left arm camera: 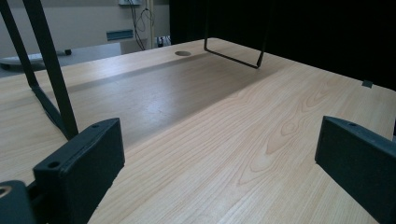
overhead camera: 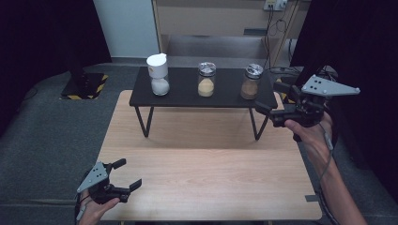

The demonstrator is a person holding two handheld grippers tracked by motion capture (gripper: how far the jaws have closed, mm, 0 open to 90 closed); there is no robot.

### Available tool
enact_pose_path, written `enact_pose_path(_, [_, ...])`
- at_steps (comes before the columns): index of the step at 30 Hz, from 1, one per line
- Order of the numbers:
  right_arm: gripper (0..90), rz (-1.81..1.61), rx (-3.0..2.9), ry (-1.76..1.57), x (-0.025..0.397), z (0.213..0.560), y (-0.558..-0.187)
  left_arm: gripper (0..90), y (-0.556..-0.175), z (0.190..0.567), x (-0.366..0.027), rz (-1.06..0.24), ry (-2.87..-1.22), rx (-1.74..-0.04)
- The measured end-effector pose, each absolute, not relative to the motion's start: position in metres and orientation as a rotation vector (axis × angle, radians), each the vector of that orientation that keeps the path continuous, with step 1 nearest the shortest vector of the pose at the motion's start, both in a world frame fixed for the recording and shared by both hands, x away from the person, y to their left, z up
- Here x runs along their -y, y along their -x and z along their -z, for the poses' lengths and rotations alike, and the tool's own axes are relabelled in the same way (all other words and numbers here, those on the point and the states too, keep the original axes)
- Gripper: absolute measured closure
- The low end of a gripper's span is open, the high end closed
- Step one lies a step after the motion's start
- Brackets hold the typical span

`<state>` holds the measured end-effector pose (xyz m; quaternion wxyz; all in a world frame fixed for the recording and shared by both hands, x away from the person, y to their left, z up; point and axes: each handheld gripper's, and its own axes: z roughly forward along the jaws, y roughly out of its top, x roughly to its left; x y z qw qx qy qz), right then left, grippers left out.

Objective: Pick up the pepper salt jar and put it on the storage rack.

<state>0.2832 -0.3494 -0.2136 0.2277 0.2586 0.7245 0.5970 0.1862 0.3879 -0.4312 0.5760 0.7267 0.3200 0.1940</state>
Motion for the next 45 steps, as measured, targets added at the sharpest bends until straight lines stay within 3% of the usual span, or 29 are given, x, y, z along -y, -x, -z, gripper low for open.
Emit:
enact_pose_path(34, [2.5,-1.640,-1.998,-0.676,0.365,0.270,-0.220,0.0,-0.184,0.434,-0.392,-0.455,-1.668,-0.698])
enact_pose_path(45, [2.2,-1.618,-1.999,-0.738,0.377,0.304,-0.205,0.0,-0.183,0.435,-0.392,-0.461,-1.658,-0.697])
